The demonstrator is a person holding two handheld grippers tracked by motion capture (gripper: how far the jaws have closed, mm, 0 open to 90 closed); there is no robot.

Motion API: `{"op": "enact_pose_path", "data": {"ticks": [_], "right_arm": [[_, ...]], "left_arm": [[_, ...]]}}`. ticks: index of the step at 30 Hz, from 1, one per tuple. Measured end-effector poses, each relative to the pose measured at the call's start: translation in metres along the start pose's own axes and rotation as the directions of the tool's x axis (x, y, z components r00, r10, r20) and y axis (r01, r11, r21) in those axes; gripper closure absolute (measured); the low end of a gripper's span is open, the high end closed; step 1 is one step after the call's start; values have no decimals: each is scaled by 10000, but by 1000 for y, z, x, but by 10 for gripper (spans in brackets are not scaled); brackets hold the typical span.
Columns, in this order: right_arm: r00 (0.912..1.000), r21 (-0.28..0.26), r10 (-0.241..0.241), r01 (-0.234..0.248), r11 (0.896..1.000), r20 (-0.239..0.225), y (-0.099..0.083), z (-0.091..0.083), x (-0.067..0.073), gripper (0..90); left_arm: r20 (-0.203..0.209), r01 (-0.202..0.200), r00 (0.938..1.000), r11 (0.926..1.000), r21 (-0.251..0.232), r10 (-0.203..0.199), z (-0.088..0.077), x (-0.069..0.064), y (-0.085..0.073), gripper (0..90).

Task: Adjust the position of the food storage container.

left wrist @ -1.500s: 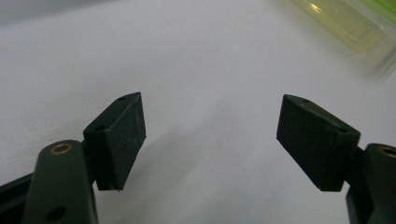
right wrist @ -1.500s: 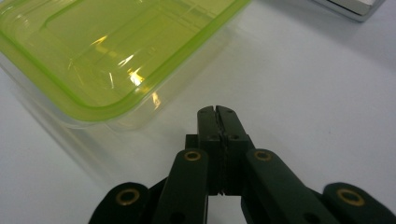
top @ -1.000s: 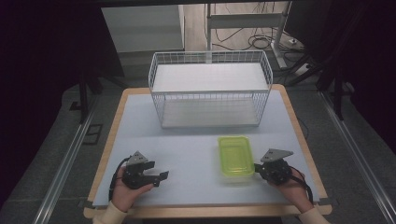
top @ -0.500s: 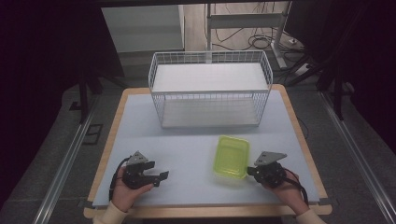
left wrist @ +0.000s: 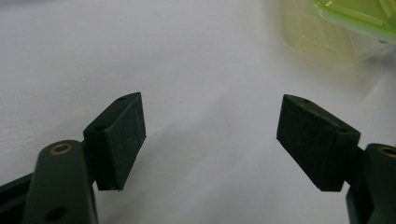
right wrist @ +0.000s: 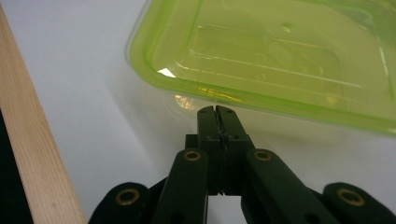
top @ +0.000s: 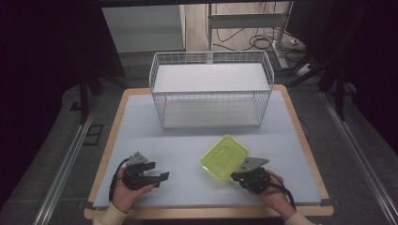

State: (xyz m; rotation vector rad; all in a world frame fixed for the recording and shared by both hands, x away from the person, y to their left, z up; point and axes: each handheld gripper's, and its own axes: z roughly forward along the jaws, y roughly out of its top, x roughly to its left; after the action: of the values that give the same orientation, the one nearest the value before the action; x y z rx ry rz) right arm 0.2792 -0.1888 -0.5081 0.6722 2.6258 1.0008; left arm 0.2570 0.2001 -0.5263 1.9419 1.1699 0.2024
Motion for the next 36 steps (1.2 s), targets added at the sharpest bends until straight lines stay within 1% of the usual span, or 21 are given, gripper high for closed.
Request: {"op": "enact_pose_path", "data": {"ticks": [6, 11, 12, 13, 17, 20, 21, 24, 25, 26, 27, 30, 36], "right_arm": [[10000, -91, -75, 74, 9999, -27, 9, 13, 10, 899], [9999, -163, -98, 98, 9998, -30, 19, 27, 20, 899], [9999, -163, -98, 98, 9998, -30, 19, 27, 20, 899], [10000, -249, -22, 22, 9997, -23, 24, 33, 26, 899], [9998, -299, -105, 110, 9995, 148, 32, 46, 33, 899], [9998, -344, -42, 50, 9994, 216, 35, 50, 35, 899], [9995, -395, 44, -32, 9992, 323, 38, 55, 36, 899], [9992, -489, 163, -145, 9987, 368, 40, 59, 36, 899], [9991, -483, 242, -224, 9986, 361, 41, 63, 37, 899], [9991, -483, 242, -224, 9986, 361, 41, 63, 37, 899], [9990, -490, 220, -201, 9986, 390, 43, 66, 38, 899], [9991, -498, 180, -161, 9986, 388, 44, 69, 38, 899], [9983, -615, 372, -344, 9975, 445, 49, 73, 36, 899]], "left_arm": [[14, 30, 10000, 10000, -8, -30, 0, 1, 0, 237], [37, 24, 10000, 10000, 8, -24, 0, 1, 0, 237], [39, 16, 10000, 10000, 17, -16, 0, 1, 0, 237], [38, 9, 10000, 10000, 9, -9, 0, 1, 0, 237], [48, 34, 10000, 10000, -19, -34, -1, 2, 0, 236], [59, 24, 10000, 10000, 7, -24, -1, 2, 0, 237], [64, 23, 10000, 10000, 10, -23, -1, 2, 0, 237], [63, 29, 10000, 10000, 6, -29, -1, 2, 0, 237], [58, 18, 10000, 10000, 12, -18, -1, 2, 0, 237], [57, 19, 10000, 10000, 15, -19, -1, 2, 0, 237], [54, 10, 10000, 10000, 22, -11, 0, 2, 0, 237], [48, 18, 10000, 10000, 26, -18, 0, 2, 0, 237], [37, 36, 10000, 10000, 42, -36, 0, 3, 0, 236]]}}
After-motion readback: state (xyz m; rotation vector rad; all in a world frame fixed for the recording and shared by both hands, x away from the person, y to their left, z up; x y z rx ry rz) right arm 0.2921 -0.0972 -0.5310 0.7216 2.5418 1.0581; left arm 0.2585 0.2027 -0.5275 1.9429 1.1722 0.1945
